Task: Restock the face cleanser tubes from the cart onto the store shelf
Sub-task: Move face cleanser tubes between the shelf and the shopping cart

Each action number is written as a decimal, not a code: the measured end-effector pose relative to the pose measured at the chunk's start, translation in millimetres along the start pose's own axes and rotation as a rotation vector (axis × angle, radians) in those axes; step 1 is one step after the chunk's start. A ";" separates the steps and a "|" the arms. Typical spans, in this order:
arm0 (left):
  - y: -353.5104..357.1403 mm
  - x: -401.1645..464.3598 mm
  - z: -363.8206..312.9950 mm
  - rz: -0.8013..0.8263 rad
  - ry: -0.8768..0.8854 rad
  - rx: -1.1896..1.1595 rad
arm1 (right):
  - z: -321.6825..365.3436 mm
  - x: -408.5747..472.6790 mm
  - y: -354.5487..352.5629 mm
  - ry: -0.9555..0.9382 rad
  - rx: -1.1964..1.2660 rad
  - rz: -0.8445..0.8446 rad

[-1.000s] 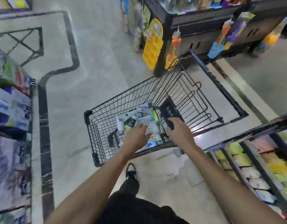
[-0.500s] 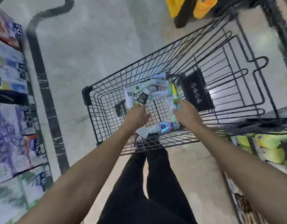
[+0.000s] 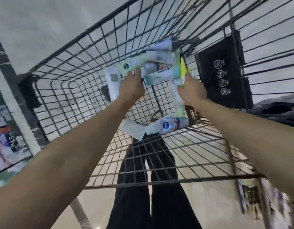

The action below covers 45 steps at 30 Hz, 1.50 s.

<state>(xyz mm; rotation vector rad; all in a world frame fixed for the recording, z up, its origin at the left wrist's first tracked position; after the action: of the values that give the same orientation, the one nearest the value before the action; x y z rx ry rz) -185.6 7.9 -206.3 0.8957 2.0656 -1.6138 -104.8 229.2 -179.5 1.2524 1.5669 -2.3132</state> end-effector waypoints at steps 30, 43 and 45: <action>-123.9 -119.5 0.9 0.113 -0.194 -1.159 | -17.8 -141.8 -93.5 0.207 1.361 -0.249; -205.4 -292.3 -83.6 0.265 0.116 -1.239 | -39.9 -342.2 -173.6 -0.181 2.309 -0.373; -205.8 -312.4 -100.4 0.312 0.162 -1.221 | -55.1 -373.2 -181.0 -0.224 2.339 -0.461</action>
<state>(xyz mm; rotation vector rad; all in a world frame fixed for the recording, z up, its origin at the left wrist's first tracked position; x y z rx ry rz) -87.7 -4.8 168.2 0.7757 2.2812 0.0210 87.8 225.8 192.0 0.1269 -1.9580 -3.5659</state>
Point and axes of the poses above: each hand's wrist, its own x-axis towards the middle knuckle, its own y-axis out of the palm, z = x × y, the point moved 6 cm from there along x, towards the middle knuckle, and after that the axes turned 3 degrees about z, right-handed, at the moved point
